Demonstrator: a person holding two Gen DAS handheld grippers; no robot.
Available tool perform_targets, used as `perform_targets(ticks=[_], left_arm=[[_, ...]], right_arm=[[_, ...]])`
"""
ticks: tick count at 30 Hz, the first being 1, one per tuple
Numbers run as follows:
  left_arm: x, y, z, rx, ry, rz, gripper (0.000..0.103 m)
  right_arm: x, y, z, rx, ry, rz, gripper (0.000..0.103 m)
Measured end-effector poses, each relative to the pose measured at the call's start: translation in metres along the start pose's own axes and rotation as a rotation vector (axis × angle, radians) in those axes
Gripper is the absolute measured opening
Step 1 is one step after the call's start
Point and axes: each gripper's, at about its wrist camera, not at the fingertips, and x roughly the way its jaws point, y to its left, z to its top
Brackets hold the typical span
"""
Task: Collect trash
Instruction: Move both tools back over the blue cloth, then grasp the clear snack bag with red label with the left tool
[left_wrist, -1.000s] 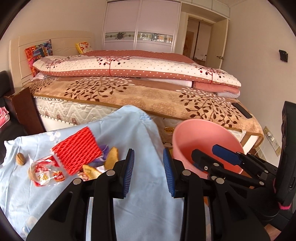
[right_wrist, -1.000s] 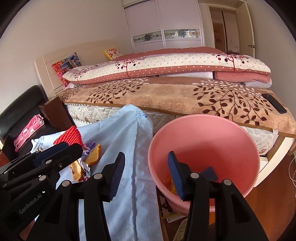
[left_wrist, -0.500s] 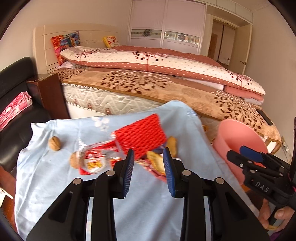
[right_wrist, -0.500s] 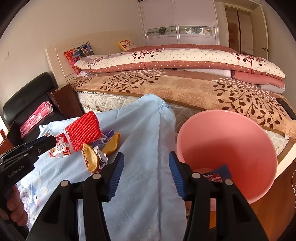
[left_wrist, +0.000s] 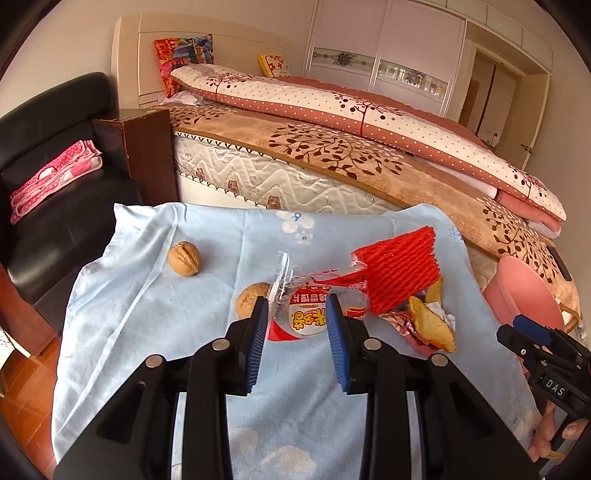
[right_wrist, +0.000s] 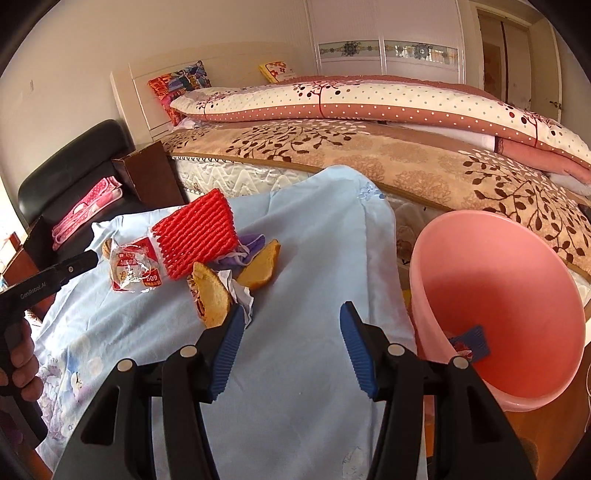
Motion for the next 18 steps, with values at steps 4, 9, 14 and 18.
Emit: perform_targets(ticks=[4, 9, 14, 18], left_arm=[[0.016, 0.001, 0.006, 0.018, 0.012, 0.000, 0.032], [0.035, -0.002, 0.007, 0.046, 0.030, 0.036, 0.032], [0.047, 0.001, 0.004, 0.036, 0.042, 0.070, 0.032], [0.050, -0.003, 0.002, 0.053, 0.023, 0.100, 0.032]], right_arm=[[0.004, -0.001, 0.001, 0.004, 0.010, -0.003, 0.053], [0.009, -0.001, 0.001, 0.007, 0.019, -0.008, 0.054], [0.014, 0.002, 0.002, 0.001, 0.031, -0.006, 0.054], [0.019, 0.007, 0.002, -0.012, 0.039, -0.004, 0.054]])
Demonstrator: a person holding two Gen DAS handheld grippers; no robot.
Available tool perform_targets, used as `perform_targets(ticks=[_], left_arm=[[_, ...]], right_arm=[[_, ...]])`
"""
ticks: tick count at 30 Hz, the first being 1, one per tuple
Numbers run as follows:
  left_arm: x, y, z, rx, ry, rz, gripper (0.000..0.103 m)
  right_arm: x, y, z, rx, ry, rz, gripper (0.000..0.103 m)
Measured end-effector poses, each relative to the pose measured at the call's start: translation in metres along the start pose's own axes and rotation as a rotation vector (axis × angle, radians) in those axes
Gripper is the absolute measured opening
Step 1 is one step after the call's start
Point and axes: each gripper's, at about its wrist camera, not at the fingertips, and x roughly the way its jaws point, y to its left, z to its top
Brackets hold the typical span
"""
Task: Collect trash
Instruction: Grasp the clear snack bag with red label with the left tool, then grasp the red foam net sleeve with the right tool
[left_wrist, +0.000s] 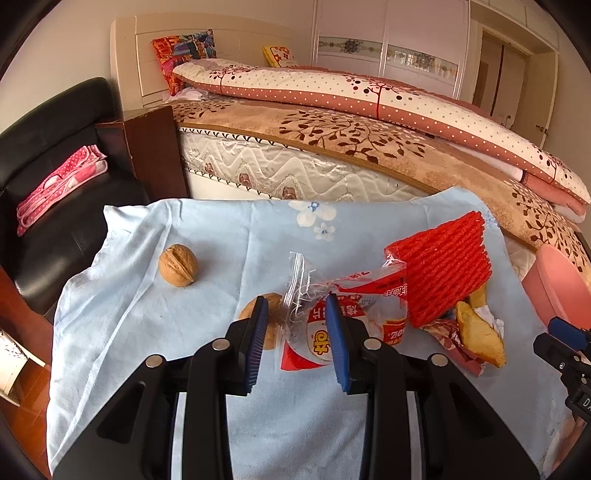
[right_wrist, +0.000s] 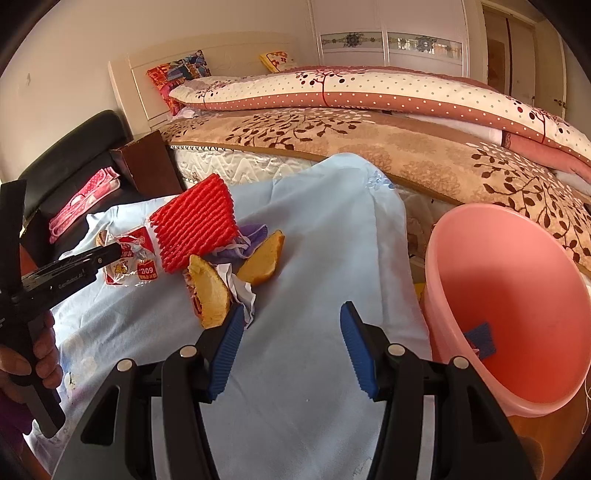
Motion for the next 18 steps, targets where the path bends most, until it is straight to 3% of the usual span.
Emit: perform_targets(ticks=[4, 7, 18], left_arm=[[-0.001, -0.004, -0.002, 0.007, -0.005, 0.001, 0.013], [-0.003, -0.003, -0.003, -0.009, -0.007, -0.018, 0.008], [-0.032, 0.008, -0.001, -0.062, -0.036, -0.027, 0.008]], right_arm=[[0.001, 0.005, 0.001, -0.015, -0.001, 0.003, 0.054], [0.002, 0.007, 0.002, -0.017, 0.000, 0.008, 0.054], [0.015, 0.026, 0.011, -0.032, 0.042, 0.103, 0.058]])
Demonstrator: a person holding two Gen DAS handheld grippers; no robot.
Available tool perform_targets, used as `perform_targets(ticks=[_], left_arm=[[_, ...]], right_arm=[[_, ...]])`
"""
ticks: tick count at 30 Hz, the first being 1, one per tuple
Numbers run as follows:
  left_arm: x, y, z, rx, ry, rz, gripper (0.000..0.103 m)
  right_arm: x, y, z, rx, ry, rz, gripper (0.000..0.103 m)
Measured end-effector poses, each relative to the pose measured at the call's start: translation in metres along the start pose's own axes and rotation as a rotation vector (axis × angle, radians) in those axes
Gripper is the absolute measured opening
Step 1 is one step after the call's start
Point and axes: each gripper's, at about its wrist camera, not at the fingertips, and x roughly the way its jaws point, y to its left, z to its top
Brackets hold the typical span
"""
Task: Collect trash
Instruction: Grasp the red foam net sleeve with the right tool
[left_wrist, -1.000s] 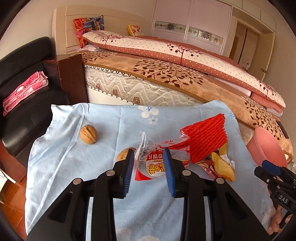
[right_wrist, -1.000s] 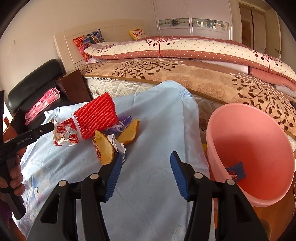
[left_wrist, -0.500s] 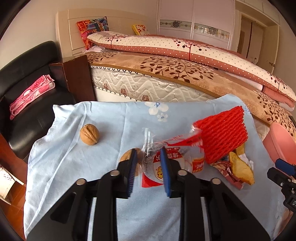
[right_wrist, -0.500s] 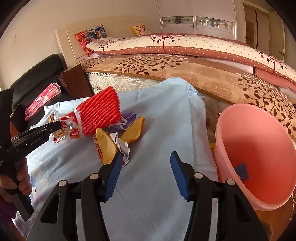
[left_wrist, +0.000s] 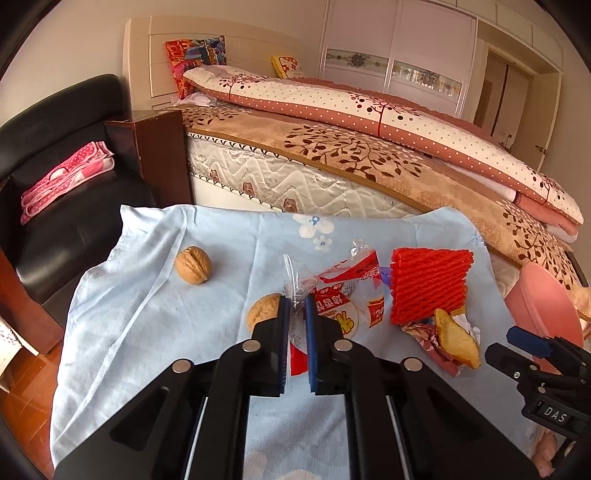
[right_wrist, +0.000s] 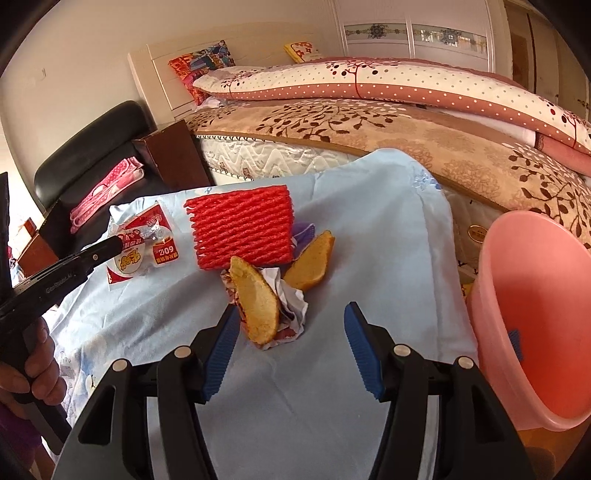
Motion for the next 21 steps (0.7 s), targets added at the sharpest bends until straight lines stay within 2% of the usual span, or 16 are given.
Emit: perform_targets(ticks=[9, 14, 21], left_arm=[[-0.013, 0.006, -0.005, -0.027, 0.002, 0.008, 0.008], [-0.016, 0.006, -0.005, -0.028, 0.002, 0.002, 0.008], [-0.023, 0.008, -0.008, -0.038, 0.007, 0.001, 0.008]], right_arm=[[0.005, 0.018, 0.006, -0.066, -0.012, -0.004, 0.057], [0.005, 0.017, 0.040, -0.051, -0.052, 0.028, 0.057], [0.048, 0.014, 0.068, -0.048, 0.008, 0.044, 0.060]])
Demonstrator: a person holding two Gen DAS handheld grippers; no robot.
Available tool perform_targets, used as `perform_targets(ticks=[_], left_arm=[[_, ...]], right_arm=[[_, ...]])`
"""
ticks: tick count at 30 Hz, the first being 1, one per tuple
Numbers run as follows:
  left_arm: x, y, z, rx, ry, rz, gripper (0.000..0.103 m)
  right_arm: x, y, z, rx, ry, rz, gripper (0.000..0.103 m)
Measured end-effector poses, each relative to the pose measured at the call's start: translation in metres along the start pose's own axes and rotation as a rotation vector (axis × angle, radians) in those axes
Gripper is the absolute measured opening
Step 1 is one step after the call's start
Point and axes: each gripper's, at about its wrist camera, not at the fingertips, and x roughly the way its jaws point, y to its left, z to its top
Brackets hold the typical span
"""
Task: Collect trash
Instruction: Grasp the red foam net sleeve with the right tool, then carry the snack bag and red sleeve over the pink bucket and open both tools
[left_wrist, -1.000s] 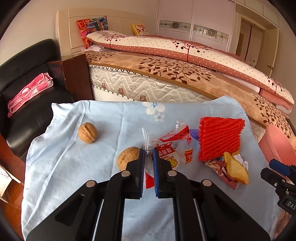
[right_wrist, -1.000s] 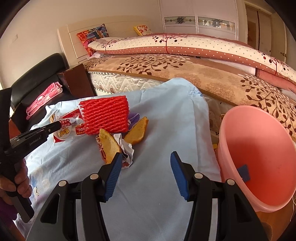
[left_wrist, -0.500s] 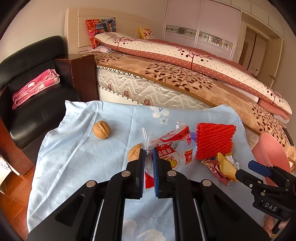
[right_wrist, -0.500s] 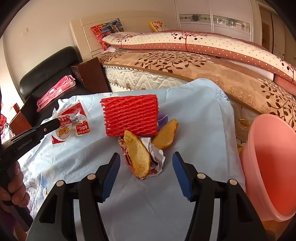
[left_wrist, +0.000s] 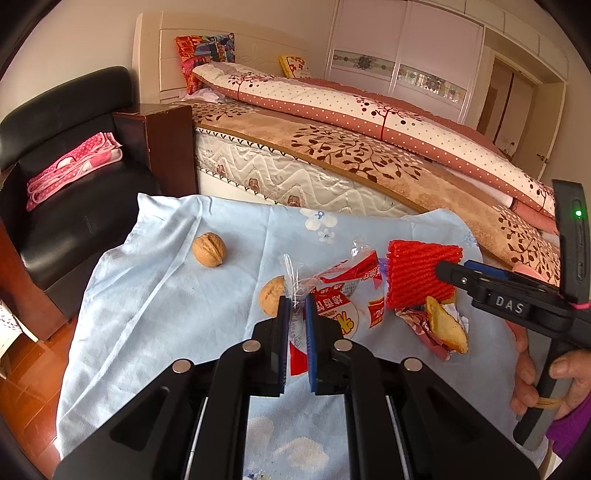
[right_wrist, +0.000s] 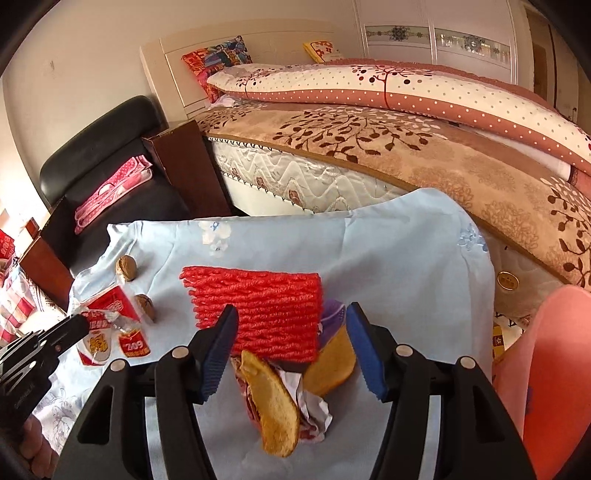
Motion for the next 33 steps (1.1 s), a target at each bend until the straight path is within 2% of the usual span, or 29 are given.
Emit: perform_targets(ticks=[3, 5, 6, 7, 8, 9, 10, 13, 20, 33], left_arm=[[0.000, 0.002, -0.002, -0.004, 0.010, 0.007, 0.008], [0.000, 0.004, -0.002, -0.011, 0.017, 0.011, 0.008], [0.000, 0.005, -0.003, -0.015, 0.018, 0.012, 0.008], [0.000, 0.005, -0.003, -0.017, 0.019, 0.014, 0.008], [-0.001, 0.006, -0.003, -0.020, 0.019, 0.017, 0.008], [-0.001, 0.006, -0.003, -0.023, 0.020, 0.019, 0.008], [-0.001, 0.007, -0.004, -0.026, 0.021, 0.020, 0.008], [-0.003, 0.007, -0.004, -0.033, 0.020, 0.022, 0.008], [-0.011, 0.002, -0.006, -0.032, 0.008, 0.014, 0.008], [-0.035, 0.003, -0.009, -0.048, -0.023, 0.032, 0.008]], right_arm=[[0.013, 0.002, 0.005, -0.018, 0.000, 0.026, 0.066], [0.020, 0.003, 0.005, -0.028, 0.010, 0.041, 0.066], [0.023, 0.004, 0.005, -0.033, 0.016, 0.055, 0.062], [0.024, 0.006, 0.003, -0.039, 0.016, 0.069, 0.050], [0.025, 0.008, 0.002, -0.050, 0.021, 0.073, 0.043], [0.026, 0.011, 0.002, -0.058, 0.024, 0.072, 0.033], [0.026, 0.013, 0.001, -0.064, 0.025, 0.074, 0.026], [0.019, 0.021, 0.000, -0.089, 0.007, 0.069, 0.016], [-0.017, 0.043, -0.001, -0.140, -0.069, 0.015, 0.013], [-0.051, 0.076, -0.016, -0.169, -0.088, 0.000, 0.013]])
